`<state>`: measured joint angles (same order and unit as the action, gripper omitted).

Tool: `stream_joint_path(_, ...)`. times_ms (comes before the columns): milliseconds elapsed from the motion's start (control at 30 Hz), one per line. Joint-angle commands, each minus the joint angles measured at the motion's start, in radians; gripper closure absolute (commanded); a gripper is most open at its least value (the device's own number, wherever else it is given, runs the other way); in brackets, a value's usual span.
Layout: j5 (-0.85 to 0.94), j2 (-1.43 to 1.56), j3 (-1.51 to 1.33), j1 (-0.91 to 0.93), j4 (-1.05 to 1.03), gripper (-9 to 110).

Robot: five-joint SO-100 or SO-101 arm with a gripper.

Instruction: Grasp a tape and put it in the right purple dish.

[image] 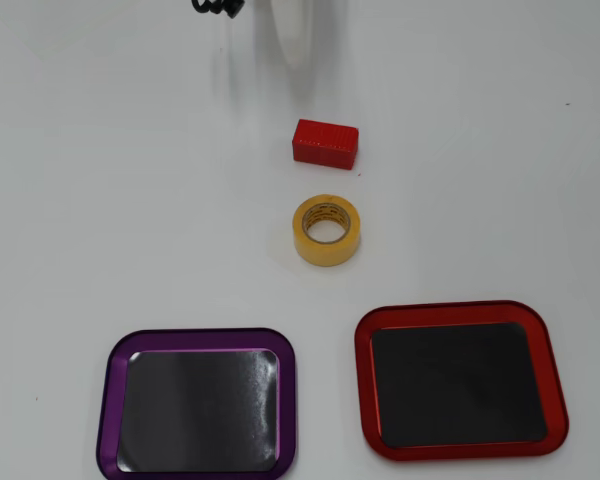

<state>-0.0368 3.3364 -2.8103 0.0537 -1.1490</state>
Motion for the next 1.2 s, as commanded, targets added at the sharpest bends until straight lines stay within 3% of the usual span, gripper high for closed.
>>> stream_joint_path(0,0.066,-0.060,0.117,-0.002,0.051,102)
stream_joint_path(267,0.278,-0.643,0.425,-0.002,0.129,101)
stream_joint_path(633,0.207,-1.399,0.890,-0.005,0.118,89)
stream_joint_path(1167,0.209,-1.603,0.979,-0.069,0.207,89)
